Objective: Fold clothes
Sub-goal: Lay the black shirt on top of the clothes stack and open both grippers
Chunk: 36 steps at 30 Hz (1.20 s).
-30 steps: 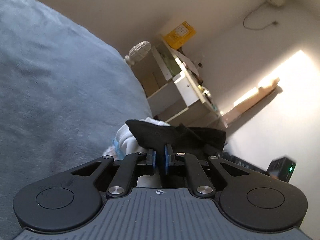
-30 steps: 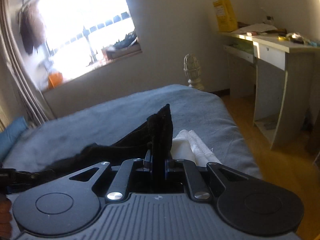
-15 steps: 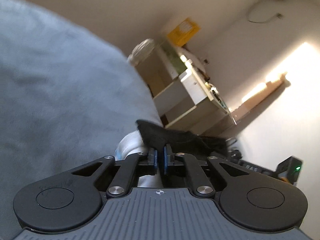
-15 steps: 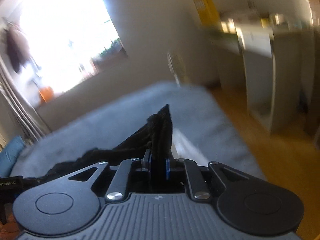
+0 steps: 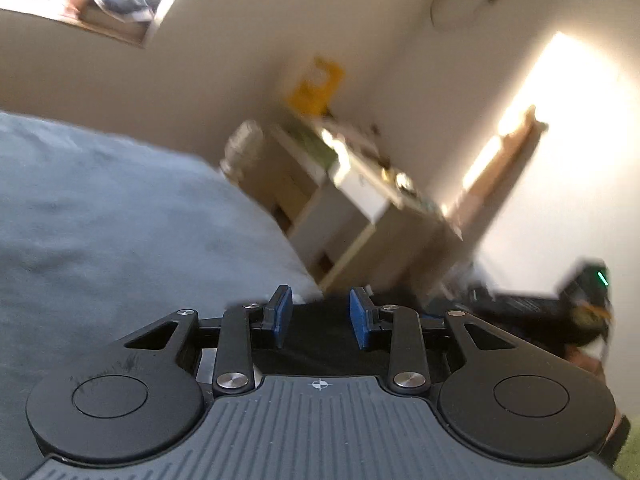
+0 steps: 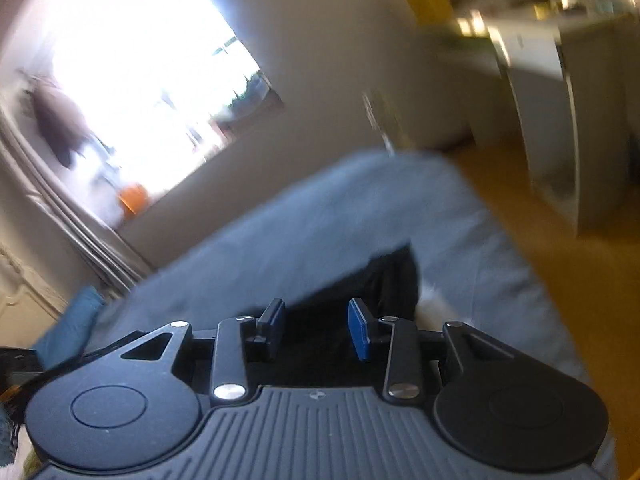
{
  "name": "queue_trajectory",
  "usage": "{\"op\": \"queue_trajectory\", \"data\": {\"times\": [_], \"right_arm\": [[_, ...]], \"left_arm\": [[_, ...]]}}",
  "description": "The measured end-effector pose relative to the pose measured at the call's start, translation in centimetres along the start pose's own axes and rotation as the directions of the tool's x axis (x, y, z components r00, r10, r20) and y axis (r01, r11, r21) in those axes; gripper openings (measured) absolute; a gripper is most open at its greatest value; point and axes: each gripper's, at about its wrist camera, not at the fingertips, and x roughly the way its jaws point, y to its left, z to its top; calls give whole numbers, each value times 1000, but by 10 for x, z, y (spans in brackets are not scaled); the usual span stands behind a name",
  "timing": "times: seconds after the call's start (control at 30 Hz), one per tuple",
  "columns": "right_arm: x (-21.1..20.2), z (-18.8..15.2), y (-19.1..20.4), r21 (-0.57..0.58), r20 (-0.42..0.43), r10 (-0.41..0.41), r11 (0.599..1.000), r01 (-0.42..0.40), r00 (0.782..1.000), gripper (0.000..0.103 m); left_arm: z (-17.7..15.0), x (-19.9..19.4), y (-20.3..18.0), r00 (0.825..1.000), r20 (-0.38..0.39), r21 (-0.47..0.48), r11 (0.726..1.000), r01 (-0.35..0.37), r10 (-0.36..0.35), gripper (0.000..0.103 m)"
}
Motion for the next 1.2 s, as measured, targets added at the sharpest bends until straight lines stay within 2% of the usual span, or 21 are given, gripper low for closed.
{"op": "queue_trajectory", "data": {"times": [0.07,0.1,0.17,0.23,0.27,0.37,0.47,0.53,0.6,0.67,0.73,0.8,0.83,0.9,0.97,1.03,1.13,1.2], "right_arm": [[23,4,-5,91,-22,-69,993,70,997,35],[25,5,-12,155,10,-105,983,102,994,34],[7,2,-24,248,124,-193,956,158,973,36],[-23,-6,-29,292,224,-274,935,203,935,36],[-41,-13,-33,304,243,-260,935,181,934,36],[-95,-39,-47,329,264,-147,943,54,953,36],[-146,-83,-43,256,252,-83,967,16,964,36],[-166,-111,-39,212,218,-33,977,-15,975,35],[-172,-135,-41,184,187,21,981,-56,982,35],[-165,-146,-48,195,169,-6,980,-27,986,35],[-156,-152,-66,268,170,-103,962,55,980,25],[-162,-157,-82,380,203,-261,909,170,944,26],[-170,-159,-88,417,236,-296,891,179,925,26],[-191,-170,-89,456,316,-290,881,124,903,26],[-206,-182,-78,446,350,-262,891,86,899,26],[-213,-196,-61,418,348,-229,906,68,909,26],[-219,-220,-30,364,324,-171,930,44,931,26],[-221,-243,2,303,296,-160,951,66,942,27]], "left_arm": [[-3,22,7,998,-29,-44,998,-53,52,31],[-3,29,14,996,-21,-69,994,-86,85,31],[1,32,29,993,1,-158,981,-116,117,31],[8,28,42,992,19,-245,963,-113,121,31],[10,25,44,993,25,-250,962,-108,117,31],[9,5,37,996,24,-163,983,-81,86,31],[-1,-19,20,1000,0,-22,1000,-16,16,32],[-13,-29,3,999,-26,97,994,43,-40,34],[-29,-28,-13,997,-66,197,979,56,-44,37],[-42,-16,-18,994,-110,219,975,26,-2,37],[-48,-7,-14,993,-118,179,984,7,14,37],[-42,-11,-9,996,-91,111,994,0,10,37],[-39,-15,-6,997,-77,76,997,-4,10,38],[-36,-28,-5,999,-49,65,998,-8,11,44],[-38,-42,-9,999,-39,107,994,-27,31,48],[-46,-59,-15,997,-61,154,988,-28,38,50],[-62,-87,-25,993,-107,221,975,-16,40,64],[-77,-106,-34,991,-133,267,964,2,35,78]]}}
